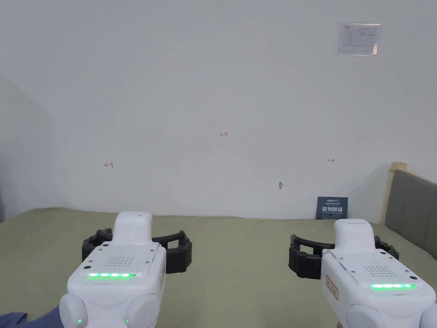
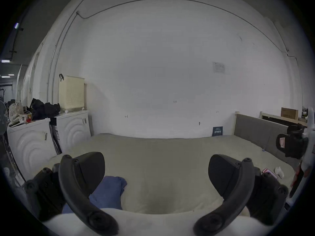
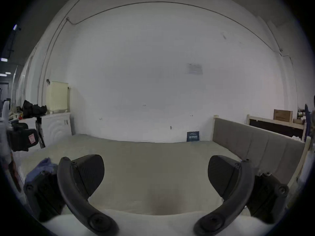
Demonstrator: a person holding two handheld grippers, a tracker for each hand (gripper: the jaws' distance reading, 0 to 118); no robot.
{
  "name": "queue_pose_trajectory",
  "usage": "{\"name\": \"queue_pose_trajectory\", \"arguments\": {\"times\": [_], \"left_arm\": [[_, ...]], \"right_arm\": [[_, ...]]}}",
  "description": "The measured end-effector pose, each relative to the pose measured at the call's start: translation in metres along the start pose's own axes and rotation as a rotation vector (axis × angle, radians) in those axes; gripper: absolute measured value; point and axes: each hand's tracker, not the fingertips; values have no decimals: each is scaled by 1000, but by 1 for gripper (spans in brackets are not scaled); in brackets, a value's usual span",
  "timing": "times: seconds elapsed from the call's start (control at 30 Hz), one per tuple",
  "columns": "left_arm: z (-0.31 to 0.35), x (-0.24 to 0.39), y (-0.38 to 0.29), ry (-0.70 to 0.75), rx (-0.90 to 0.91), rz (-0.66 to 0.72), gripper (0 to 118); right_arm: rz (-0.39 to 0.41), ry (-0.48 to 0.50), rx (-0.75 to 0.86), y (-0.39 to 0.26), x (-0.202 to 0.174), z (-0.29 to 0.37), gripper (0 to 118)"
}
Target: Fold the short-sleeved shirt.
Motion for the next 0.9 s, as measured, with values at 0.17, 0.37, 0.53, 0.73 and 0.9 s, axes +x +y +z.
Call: {"name": "queue_pose_trajectory", "arguments": {"times": [0.17, 0.37, 0.53, 0.73, 0.9], "left_arm": [[-2, -1, 1, -18, -13, -3, 118], [-2, 0, 3, -22, -10, -15, 118], [-2, 3, 4, -23, -11, -25, 118], [-2, 3, 4, -21, -8, -28, 118], [-1, 4, 2, -22, -13, -25, 118]], "right_arm": [[8, -17, 18, 1, -4, 2, 118], [28, -7, 22, 3, -5, 4, 118], [13, -12, 25, 4, -6, 5, 118], [12, -25, 17, 1, -2, 5, 118], [12, -25, 12, 0, -1, 6, 118]]}}
